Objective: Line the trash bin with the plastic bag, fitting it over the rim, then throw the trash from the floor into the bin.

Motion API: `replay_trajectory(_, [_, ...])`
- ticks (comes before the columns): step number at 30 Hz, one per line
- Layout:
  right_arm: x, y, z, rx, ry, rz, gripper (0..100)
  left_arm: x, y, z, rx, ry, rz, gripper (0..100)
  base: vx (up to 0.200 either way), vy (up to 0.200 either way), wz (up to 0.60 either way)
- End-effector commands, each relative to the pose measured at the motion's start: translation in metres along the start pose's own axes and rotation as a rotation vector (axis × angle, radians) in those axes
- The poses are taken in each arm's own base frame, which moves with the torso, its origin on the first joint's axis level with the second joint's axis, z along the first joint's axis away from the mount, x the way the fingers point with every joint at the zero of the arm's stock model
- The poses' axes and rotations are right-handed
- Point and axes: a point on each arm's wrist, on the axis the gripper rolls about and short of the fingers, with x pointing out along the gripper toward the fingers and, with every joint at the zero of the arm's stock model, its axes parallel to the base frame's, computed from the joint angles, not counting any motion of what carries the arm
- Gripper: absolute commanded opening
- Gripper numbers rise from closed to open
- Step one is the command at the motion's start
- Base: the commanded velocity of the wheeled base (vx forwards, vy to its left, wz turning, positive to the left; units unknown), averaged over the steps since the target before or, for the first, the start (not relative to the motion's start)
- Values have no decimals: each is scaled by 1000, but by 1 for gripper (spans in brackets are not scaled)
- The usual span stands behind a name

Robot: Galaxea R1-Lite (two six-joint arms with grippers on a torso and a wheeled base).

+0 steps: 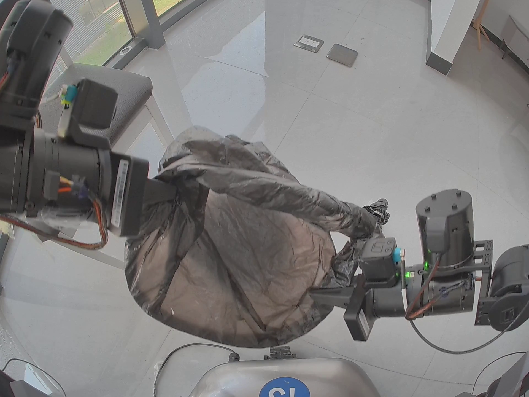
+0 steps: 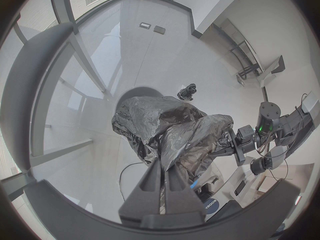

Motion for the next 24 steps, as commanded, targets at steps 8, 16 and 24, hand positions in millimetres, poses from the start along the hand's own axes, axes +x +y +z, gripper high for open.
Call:
replay_trajectory(8, [-3, 16, -42, 107, 146, 62, 0, 41, 4, -36, 8, 176, 26, 0, 0, 0, 0])
replay_trajectory(16, [19, 13, -62, 171, 242, 111, 0, 67, 10, -39, -62, 253, 51, 0, 0, 0, 0])
replay_trajectory(24, [48, -22, -71, 206, 230, 33, 0, 105, 21, -35, -121, 320, 32, 0, 0, 0, 0])
